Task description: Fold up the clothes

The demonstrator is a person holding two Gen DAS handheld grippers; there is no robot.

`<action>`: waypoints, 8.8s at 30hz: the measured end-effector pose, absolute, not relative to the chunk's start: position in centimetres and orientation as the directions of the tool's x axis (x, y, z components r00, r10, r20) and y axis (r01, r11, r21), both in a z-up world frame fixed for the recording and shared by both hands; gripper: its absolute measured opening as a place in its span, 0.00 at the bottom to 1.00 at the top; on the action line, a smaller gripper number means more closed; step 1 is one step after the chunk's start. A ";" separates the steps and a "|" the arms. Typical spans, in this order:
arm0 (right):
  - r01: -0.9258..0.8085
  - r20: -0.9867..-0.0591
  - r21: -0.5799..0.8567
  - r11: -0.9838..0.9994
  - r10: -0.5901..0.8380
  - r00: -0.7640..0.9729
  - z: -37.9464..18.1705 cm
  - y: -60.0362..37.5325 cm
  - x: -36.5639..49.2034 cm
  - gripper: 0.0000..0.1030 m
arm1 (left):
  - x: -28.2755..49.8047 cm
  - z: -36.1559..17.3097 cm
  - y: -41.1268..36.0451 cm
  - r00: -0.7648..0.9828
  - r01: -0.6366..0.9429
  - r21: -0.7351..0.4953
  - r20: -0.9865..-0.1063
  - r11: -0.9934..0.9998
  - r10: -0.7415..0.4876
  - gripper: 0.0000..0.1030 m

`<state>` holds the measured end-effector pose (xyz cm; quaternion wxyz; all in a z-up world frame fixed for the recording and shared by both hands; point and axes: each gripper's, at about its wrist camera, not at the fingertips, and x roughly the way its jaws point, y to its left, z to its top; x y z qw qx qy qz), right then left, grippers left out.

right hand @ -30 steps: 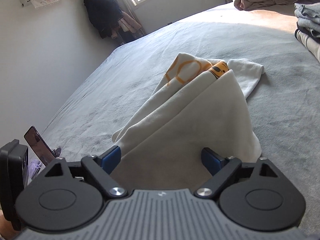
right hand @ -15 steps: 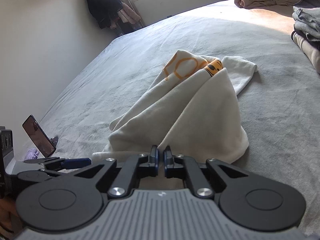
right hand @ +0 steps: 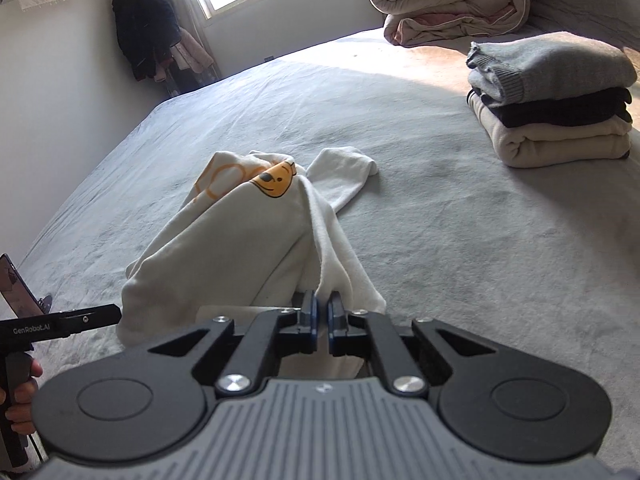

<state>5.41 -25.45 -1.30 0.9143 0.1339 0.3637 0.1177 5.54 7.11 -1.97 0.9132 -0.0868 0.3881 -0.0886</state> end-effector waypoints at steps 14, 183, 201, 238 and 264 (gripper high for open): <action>-0.076 -0.607 0.378 0.923 0.309 0.732 -0.8 -27.6 5.4 0.66 | 5.0 -2.3 4.4 0.699 0.189 -0.189 -0.663 0.963 -0.268 0.01; 0.068 -0.511 0.164 0.984 0.025 0.859 0.6 -32.2 9.7 0.50 | 15.3 3.0 18.5 0.780 -0.184 -0.244 -0.626 0.952 -0.009 0.48; -0.076 -0.594 0.164 0.983 0.160 0.789 0.2 -26.7 6.4 0.55 | 6.1 -0.5 17.0 0.649 -0.155 -0.264 -0.754 0.952 -0.103 0.53; -0.204 -0.588 0.603 0.771 0.602 0.540 -1.8 -22.1 5.3 0.06 | 0.0 -4.7 20.1 0.603 -0.064 -0.622 -0.647 0.780 -0.466 0.05; -0.084 -0.657 0.496 0.864 0.436 0.615 -2.9 -25.6 7.3 0.35 | -1.8 -5.1 24.1 0.494 0.033 -0.530 -0.728 0.847 -0.475 0.11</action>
